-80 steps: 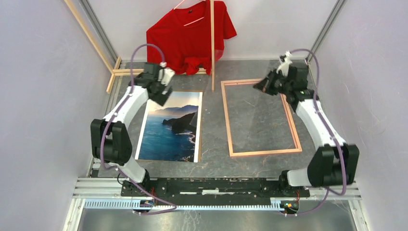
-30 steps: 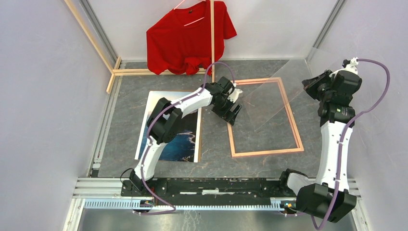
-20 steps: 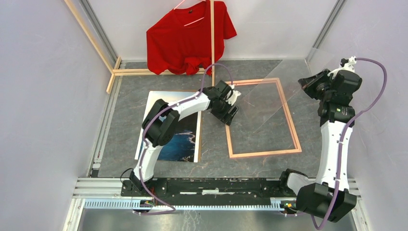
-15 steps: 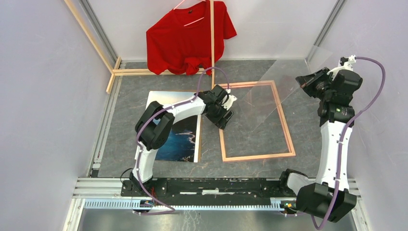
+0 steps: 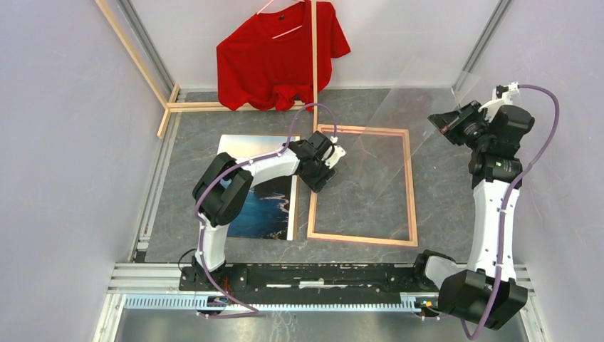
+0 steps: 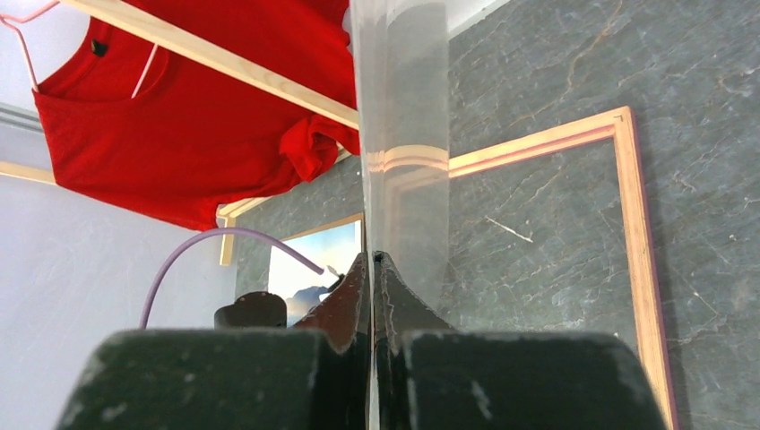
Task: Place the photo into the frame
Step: Move the photo frame to the center of the board.
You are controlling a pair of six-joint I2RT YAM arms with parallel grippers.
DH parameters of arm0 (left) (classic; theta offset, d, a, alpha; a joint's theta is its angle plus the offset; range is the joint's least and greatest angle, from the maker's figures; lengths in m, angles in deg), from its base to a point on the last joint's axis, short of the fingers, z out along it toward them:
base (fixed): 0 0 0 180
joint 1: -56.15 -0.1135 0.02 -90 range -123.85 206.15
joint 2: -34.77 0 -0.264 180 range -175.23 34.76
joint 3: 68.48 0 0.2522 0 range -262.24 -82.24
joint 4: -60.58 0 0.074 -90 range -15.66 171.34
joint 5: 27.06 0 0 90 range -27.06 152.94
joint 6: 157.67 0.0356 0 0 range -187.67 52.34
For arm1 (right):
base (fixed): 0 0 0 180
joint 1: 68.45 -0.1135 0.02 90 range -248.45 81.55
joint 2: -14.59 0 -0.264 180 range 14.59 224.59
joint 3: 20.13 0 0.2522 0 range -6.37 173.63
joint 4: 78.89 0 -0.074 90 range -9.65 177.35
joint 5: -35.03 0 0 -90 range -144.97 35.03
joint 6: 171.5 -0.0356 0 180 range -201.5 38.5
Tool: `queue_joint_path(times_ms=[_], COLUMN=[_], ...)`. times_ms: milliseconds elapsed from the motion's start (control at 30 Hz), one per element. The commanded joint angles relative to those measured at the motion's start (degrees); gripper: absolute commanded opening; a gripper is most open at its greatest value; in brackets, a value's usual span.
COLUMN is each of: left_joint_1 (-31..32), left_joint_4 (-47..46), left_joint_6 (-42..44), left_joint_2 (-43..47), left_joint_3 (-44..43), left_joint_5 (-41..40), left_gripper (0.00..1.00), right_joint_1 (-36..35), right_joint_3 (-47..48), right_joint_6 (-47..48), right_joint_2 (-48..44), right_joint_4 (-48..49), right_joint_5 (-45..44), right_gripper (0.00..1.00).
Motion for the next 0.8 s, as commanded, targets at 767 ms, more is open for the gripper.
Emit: queue_joint_path(times_ms=[767], left_joint_1=[4.4], left_joint_4=[3.6], left_joint_6=[1.7], left_joint_2=[9.0], left_joint_3=[18.2], left_joint_5=[18.7], left_gripper=[0.58], right_joint_1=[-1.3], right_joint_3=[-6.1], right_joint_6=[1.2], right_joint_2=[-2.1], right_joint_4=[3.4], right_joint_5=[2.2], right_gripper=[0.00])
